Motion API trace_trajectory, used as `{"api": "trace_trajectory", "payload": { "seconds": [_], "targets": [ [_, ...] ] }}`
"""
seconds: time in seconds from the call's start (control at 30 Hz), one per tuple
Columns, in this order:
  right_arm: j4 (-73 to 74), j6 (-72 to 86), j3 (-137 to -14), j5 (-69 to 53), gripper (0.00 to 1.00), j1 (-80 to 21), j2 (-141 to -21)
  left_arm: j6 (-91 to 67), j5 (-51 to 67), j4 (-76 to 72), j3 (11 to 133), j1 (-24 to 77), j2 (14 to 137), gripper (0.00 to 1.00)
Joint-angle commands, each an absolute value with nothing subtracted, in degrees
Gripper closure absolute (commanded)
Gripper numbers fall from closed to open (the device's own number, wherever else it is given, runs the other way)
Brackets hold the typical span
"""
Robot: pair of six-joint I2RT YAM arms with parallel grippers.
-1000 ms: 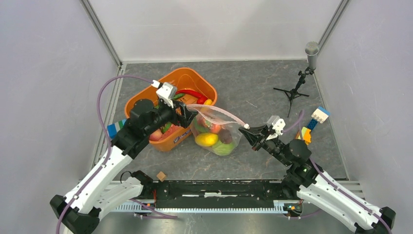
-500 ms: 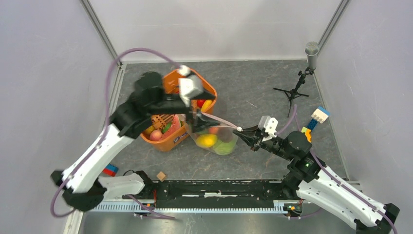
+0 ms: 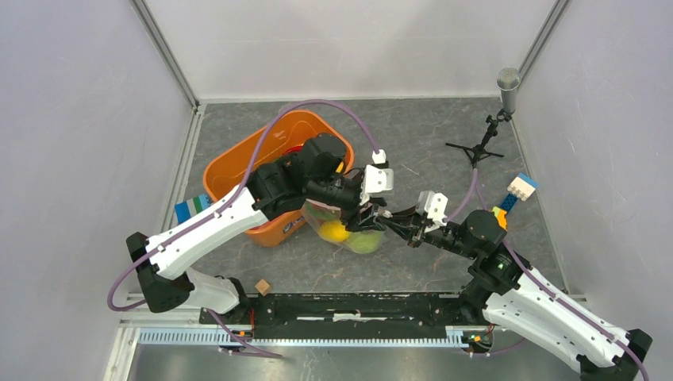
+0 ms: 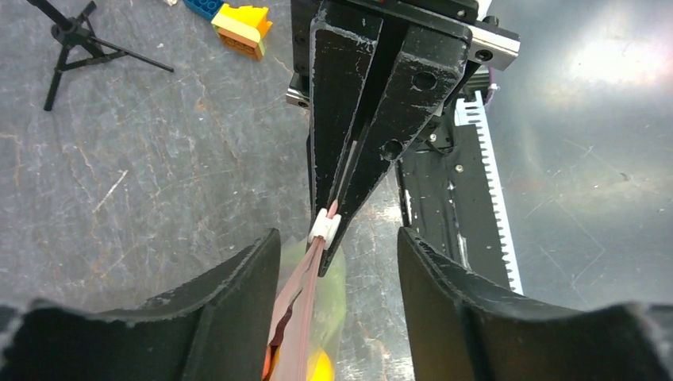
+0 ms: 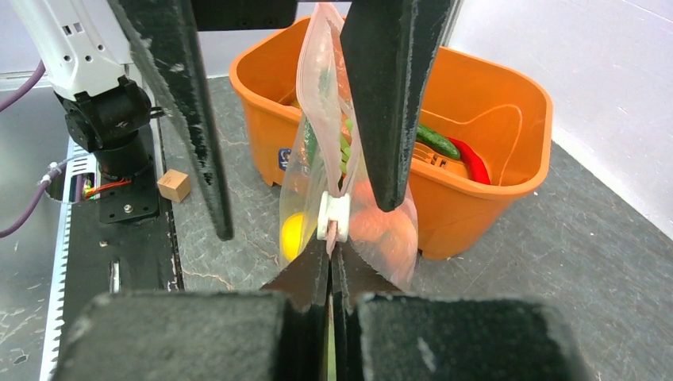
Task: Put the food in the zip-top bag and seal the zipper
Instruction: Zip the zipper food storage bag at the center of the board.
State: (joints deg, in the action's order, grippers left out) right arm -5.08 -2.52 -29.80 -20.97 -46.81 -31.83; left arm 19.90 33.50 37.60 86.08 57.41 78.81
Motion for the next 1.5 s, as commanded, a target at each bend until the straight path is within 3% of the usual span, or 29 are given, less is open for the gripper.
{"api": "trace_trajectory", "payload": {
  "seconds": [0.0,0.23,0.43,0.5,0.53,0.6,0.7,1.03,1.23,1.47],
  "targets": [
    [-6.85,-3.25,-32.44,-21.81,1.00,-46.67,-31.38,23.46,30.68,35.59,87.10,58.15,77.87,0.43],
    [-6.81,-3.41,-32.43,-21.59,1.00,-46.67,-31.19,23.17,30.28,32.17,84.96,58.77,77.35,0.61],
    [-6.44,-3.52,-32.43,-20.61,1.00,-46.64,-30.81,24.42,29.09,33.17,84.65,59.31,77.28,0.88],
    [-6.32,-3.45,-32.61,-20.45,1.00,-46.67,-30.76,24.91,28.08,33.39,84.51,59.71,77.33,0.88],
    [-6.33,-3.36,-32.68,-20.41,1.00,-46.67,-30.70,25.06,27.75,33.45,84.43,59.97,77.30,0.85],
    [-6.25,-3.35,-32.81,-20.46,1.00,-46.67,-30.59,25.46,27.55,33.75,84.31,60.11,77.34,0.67],
    [-6.15,-3.34,-32.77,-20.54,1.00,-46.69,-30.59,25.65,26.86,33.75,84.54,60.16,77.49,0.62],
    [-6.19,-3.27,-32.61,-20.83,1.00,-46.67,-30.42,26.50,23.73,35.69,84.89,60.68,77.91,0.77],
    [-6.23,-3.16,-32.72,-20.92,1.00,-46.68,-30.42,26.81,24.14,36.12,84.74,61.12,78.18,0.66],
    [-5.98,-3.08,-32.69,-20.84,1.00,-46.66,-30.37,26.39,23.25,35.87,85.49,61.32,78.42,0.79]
  ]
}}
